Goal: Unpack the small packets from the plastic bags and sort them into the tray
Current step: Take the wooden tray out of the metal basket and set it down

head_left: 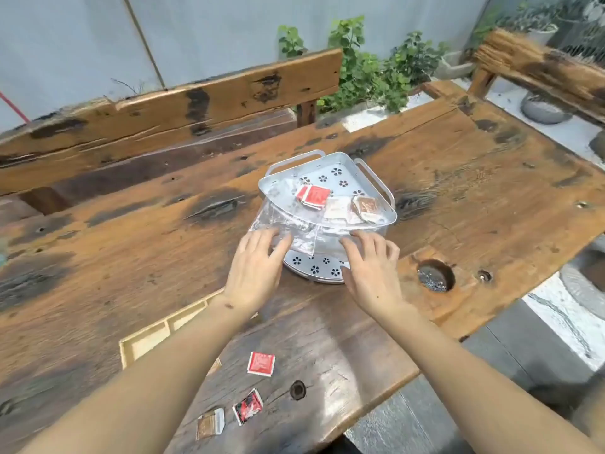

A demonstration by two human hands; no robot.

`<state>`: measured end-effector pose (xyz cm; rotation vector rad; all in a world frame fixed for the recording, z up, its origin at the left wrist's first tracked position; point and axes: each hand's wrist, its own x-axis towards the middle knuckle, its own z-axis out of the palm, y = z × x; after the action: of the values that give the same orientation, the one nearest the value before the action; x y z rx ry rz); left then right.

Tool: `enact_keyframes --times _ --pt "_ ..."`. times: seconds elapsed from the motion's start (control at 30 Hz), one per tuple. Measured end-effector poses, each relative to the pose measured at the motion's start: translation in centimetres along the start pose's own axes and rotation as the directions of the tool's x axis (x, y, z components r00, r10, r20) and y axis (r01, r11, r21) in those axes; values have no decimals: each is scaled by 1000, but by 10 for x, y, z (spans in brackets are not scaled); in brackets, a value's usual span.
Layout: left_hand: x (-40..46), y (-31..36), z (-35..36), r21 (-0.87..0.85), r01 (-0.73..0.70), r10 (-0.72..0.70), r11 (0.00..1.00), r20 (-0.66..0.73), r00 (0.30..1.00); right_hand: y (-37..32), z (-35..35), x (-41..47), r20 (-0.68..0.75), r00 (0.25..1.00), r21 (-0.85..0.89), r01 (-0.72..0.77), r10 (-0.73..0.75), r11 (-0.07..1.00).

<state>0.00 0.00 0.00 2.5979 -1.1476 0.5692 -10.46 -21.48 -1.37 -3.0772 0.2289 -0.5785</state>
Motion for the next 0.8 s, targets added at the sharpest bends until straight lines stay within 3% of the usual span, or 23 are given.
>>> enact_keyframes --times 0.13,0.27,0.53,0.8 --pt "23 -9 19 49 -79 82 996 -75 994 7 23 19 -40 994 -29 103 -105 994" --pt "33 -18 27 29 -87 87 996 -23 996 7 45 28 -82 986 -42 140 -143 989" --pt "39 -26 17 -153 -113 97 982 -110 989 14 14 41 -381 911 -2 169 -157 986" --pt "70 -24 9 -205 -191 149 960 -200 968 22 -18 73 -370 883 0 313 -291 950"
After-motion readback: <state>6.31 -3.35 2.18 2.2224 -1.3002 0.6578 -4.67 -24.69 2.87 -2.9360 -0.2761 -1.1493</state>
